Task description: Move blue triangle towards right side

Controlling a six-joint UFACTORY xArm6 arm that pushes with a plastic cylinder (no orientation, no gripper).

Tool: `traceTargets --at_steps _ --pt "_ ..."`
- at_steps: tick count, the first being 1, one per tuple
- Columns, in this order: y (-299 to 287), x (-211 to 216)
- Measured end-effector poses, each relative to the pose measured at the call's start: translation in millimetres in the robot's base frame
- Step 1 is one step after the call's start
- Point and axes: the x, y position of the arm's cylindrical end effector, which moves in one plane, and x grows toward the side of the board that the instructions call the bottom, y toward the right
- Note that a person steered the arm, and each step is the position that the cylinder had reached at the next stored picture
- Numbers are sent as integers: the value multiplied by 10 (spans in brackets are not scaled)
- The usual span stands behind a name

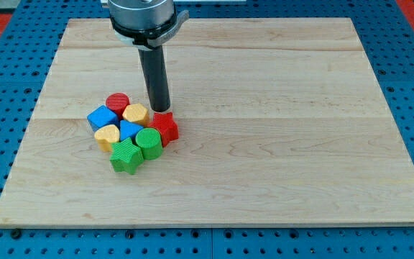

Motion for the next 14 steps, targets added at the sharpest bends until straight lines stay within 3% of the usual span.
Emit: traceTargets --at_steps 3,4,8,9,11,12,13,14 --pt "17 23" --pt "21 -225" --pt "-13 -453" --pt "249 -385" --pt "724 -154" --pt "1195 498" --pt "1192 952" --pt "786 1017"
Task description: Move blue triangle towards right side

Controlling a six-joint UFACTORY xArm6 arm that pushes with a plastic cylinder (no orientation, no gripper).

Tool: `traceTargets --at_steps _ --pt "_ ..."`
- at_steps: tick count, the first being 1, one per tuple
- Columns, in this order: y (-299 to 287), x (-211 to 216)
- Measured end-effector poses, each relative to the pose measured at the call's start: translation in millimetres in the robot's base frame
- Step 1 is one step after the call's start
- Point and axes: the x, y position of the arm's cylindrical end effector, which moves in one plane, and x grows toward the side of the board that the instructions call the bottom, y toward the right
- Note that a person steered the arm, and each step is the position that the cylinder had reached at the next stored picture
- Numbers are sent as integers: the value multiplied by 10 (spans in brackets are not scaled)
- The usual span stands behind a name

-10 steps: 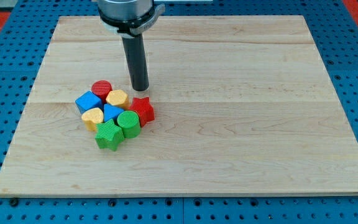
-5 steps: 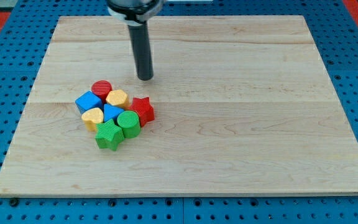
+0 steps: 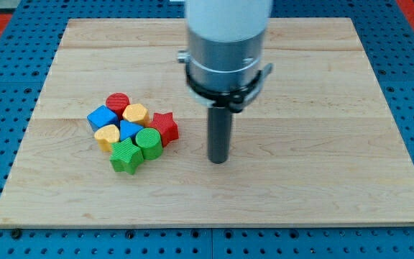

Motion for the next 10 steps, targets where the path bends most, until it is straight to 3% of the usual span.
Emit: traceTargets --at_steps 1,2,4,5,7,10 --pt "-196 459" --pt "-1055 390" --pt "-1131 -585" --pt "-1011 -701" --pt "-1294 -529" --pt "-1518 -1673"
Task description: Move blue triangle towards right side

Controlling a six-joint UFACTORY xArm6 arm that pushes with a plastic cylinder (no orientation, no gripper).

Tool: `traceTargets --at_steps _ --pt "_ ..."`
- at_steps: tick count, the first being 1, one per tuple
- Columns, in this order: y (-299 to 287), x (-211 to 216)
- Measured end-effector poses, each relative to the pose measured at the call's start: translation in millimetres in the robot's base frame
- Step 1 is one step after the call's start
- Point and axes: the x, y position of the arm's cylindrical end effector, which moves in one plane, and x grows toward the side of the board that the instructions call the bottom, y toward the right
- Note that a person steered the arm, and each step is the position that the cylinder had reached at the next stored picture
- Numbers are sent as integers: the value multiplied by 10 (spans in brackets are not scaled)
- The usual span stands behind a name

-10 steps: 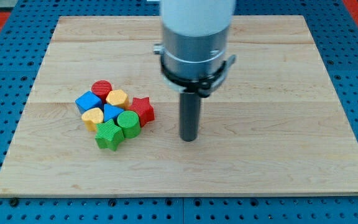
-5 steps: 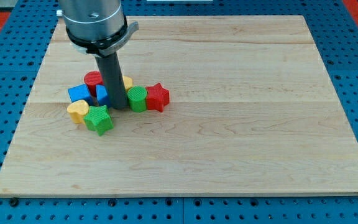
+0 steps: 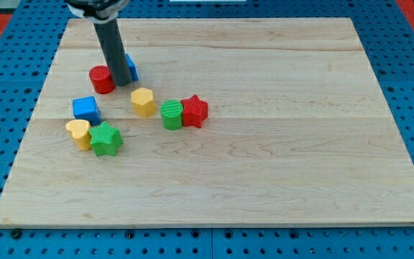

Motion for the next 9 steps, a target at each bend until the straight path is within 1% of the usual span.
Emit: traceTargets --at_steps 1,2,3,4,5,6,7,8,9 --pt "-214 -402" --pt "208 -577" --pt "900 -696" --pt "758 -1058" --pt "1154 -1196" --pt "2074 -795" --pt "1752 -795" --pt "1638 -1416" --pt "926 -1182"
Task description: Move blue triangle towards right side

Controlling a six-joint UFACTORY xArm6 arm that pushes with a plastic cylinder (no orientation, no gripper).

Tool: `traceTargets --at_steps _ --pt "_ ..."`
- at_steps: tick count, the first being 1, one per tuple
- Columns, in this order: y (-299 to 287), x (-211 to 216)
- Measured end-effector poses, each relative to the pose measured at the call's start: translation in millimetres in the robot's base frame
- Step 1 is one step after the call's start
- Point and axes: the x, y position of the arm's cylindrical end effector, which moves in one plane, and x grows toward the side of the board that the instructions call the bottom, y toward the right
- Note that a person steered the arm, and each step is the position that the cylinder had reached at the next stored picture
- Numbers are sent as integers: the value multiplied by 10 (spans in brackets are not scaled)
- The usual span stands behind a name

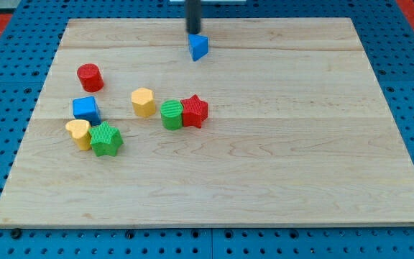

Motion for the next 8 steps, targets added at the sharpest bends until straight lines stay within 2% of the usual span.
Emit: traceTargets --at_steps 1,2,3,4,5,6,7,8 --pt "136 506" --pt "836 622" --pt "121 204" --pt "783 -125" --pt "1691 238" --pt "1647 206" --pt "1369 -317" --pt "755 -43"
